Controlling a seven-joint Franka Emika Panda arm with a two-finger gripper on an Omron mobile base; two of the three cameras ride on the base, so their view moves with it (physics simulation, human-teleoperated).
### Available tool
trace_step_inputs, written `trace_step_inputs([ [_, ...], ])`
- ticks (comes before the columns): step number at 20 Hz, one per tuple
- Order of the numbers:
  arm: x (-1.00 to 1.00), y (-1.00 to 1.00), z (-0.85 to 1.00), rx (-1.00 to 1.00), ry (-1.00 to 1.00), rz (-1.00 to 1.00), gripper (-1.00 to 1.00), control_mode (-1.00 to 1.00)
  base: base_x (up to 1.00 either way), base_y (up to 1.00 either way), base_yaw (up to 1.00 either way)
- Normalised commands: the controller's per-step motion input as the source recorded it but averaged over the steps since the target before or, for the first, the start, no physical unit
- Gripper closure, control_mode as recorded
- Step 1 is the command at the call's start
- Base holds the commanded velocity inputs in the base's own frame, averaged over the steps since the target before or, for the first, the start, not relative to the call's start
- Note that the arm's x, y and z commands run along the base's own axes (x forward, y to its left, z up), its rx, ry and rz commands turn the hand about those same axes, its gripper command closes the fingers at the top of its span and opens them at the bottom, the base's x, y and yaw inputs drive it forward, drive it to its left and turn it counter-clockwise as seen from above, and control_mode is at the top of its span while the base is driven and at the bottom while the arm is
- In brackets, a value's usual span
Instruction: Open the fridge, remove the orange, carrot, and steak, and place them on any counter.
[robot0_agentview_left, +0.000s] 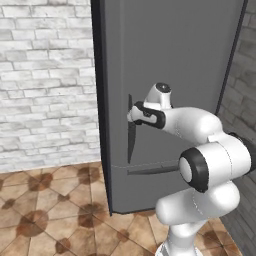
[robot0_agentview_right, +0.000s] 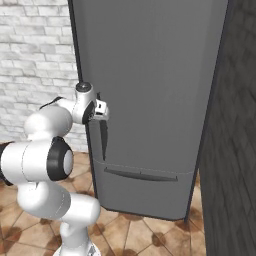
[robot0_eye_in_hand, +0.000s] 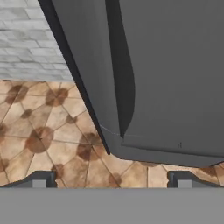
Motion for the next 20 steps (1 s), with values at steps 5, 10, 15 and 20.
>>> trace_step_inputs([
  [5, 0.13, 0.0, -0.02, 0.0, -0.05, 0.0, -1.0, -1.0, 0.0, 0.0, 0.0],
  [10, 0.12, 0.0, -0.02, 0.0, 0.0, 0.0, -1.0, -1.0, 0.0, 0.0, 0.0],
  [15, 0.19, 0.0, -0.16, 0.0, -0.06, 0.0, -1.0, -1.0, 0.0, 0.0, 0.0],
  [20, 0.17, 0.0, -0.25, 0.03, -0.03, 0.0, -1.0, -1.0, 0.0, 0.0, 0.0],
])
